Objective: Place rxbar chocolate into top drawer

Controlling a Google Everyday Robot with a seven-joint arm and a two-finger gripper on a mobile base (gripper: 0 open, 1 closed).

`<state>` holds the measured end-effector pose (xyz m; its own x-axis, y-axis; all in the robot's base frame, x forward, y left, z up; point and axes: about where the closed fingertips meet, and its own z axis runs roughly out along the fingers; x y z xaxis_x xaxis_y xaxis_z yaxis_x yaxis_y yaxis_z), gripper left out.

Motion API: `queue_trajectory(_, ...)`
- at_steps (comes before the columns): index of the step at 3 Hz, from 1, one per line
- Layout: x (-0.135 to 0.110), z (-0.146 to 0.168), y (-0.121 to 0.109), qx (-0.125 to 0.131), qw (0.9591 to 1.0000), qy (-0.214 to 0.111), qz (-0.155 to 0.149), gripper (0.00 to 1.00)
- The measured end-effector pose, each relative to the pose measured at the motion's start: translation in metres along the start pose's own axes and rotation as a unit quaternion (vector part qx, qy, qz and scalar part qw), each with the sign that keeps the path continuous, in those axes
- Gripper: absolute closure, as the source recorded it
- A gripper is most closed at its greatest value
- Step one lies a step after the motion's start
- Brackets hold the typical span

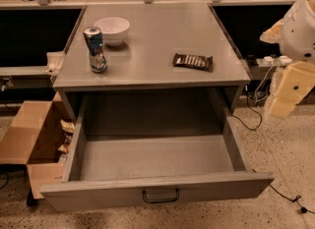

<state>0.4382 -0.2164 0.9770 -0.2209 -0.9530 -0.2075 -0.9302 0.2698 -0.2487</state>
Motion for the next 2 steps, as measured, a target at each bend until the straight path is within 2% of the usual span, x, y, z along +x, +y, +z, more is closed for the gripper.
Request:
queue_trajectory(1, 0.000, 0.000, 0.000, 0.000, 1.0000, 0.000, 0.000, 0.00)
queue_trajectory(2, -0.008, 0.013, -0.022, 0.001, 0.9998, -0.004, -0.019, 0.00)
